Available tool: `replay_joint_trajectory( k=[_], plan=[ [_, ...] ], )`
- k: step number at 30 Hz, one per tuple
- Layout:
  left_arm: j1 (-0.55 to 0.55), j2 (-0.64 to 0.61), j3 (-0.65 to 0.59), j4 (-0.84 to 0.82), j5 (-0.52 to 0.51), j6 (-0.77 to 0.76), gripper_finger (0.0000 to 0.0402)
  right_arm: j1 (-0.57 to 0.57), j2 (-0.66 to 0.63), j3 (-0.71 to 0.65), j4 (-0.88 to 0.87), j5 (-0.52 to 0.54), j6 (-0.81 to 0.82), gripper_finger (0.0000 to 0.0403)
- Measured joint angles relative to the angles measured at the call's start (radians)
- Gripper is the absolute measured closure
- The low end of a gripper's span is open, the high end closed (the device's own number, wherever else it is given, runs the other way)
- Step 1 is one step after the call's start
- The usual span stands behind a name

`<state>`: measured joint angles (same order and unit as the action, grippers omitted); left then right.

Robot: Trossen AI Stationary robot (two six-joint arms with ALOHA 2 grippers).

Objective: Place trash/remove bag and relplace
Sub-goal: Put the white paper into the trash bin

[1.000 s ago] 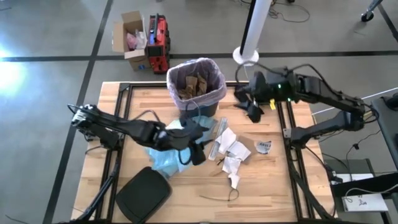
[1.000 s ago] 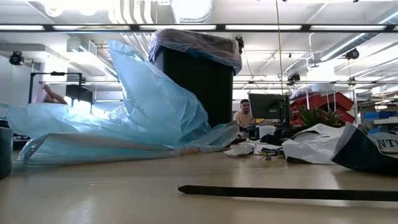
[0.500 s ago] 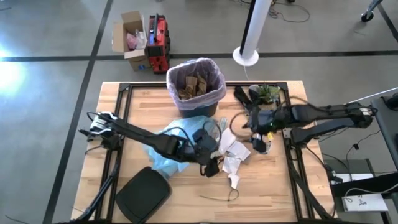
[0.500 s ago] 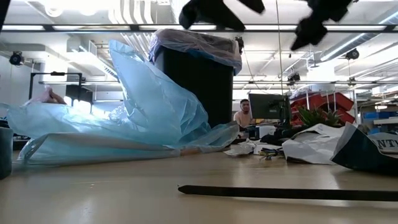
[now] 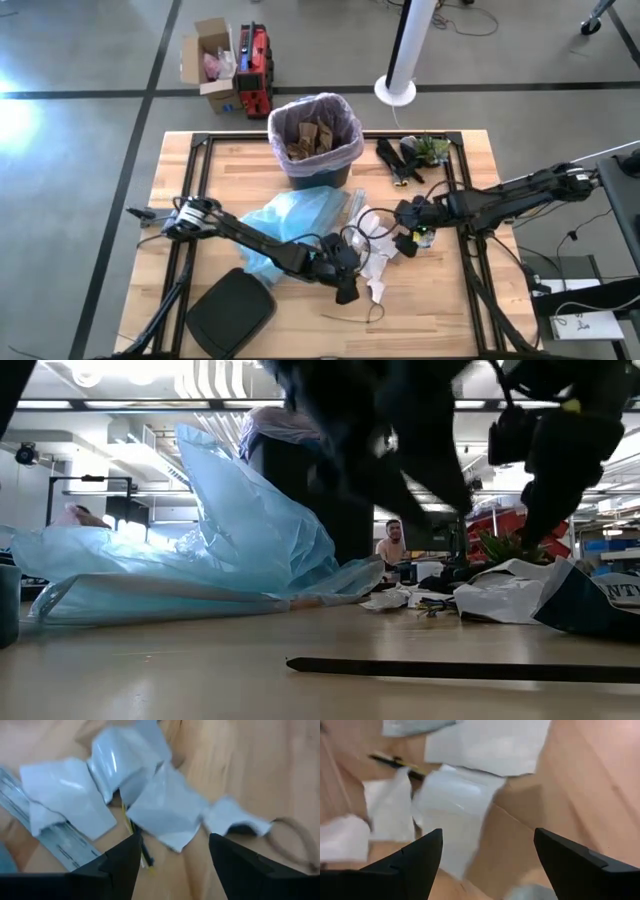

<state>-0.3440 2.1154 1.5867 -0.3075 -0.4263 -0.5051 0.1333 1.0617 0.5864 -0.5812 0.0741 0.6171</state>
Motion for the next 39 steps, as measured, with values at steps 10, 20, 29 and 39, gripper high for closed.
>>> replay_joint_trajectory(
  k=[10,20,29,39],
  plan=[
    [0.007,0.123,0.000,0.110,-0.038,0.108,0.0171,0.000,0.161,-0.079,0.381,-0.102,0.083,0.0114],
    [0.031,0.135,0.000,0.110,-0.195,0.159,0.0176,0.000,0.268,-0.036,0.553,-0.247,0.061,0.0119],
    [0.039,0.135,0.004,0.124,-0.194,0.237,0.0189,0.000,0.277,-0.034,0.620,-0.292,0.063,0.0132],
    [0.037,0.112,0.015,0.110,-0.195,0.268,0.0318,0.000,0.184,-0.022,0.613,-0.344,0.041,0.0124]
  ],
)
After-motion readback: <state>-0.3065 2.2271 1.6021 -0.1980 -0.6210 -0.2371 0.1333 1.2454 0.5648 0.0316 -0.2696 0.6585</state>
